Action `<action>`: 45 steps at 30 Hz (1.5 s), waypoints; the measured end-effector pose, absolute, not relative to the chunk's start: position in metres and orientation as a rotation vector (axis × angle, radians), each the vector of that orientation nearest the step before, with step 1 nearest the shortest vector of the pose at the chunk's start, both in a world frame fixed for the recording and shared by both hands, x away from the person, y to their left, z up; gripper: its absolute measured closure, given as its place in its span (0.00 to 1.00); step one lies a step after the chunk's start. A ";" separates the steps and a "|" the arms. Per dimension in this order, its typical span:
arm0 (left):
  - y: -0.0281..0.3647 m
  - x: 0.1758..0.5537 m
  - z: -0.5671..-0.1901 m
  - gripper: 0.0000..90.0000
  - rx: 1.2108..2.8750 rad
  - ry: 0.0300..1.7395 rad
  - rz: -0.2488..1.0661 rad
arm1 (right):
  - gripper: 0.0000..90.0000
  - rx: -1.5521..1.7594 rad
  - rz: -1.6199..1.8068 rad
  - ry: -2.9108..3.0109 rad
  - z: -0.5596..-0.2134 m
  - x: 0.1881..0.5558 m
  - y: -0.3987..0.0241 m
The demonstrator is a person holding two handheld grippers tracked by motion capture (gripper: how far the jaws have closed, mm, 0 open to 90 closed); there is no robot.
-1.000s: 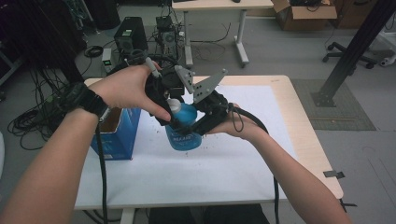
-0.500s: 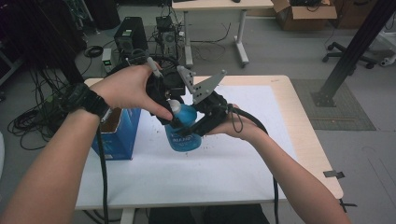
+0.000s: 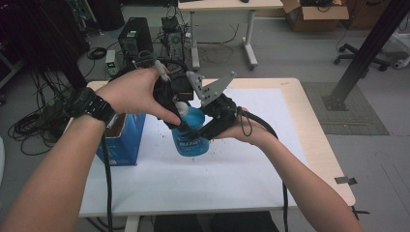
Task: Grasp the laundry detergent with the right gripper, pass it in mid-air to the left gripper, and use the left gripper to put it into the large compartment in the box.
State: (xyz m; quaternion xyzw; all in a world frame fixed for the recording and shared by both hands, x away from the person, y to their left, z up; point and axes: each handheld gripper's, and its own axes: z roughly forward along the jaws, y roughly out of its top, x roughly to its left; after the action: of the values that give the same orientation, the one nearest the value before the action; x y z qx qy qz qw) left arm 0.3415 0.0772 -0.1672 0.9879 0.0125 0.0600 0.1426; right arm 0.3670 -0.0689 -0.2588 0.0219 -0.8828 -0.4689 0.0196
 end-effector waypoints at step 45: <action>0.138 0.383 -0.086 0.42 2.705 1.100 0.290 | 0.08 -0.148 -0.821 -3.143 -0.291 0.383 -0.150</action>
State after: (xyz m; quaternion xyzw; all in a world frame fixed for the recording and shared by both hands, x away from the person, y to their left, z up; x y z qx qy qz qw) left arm 0.3826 0.1375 -0.0855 0.9168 0.3730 0.0984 0.1033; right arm 0.3832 -0.1499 -0.2913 -0.0456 -0.9650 -0.2522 -0.0551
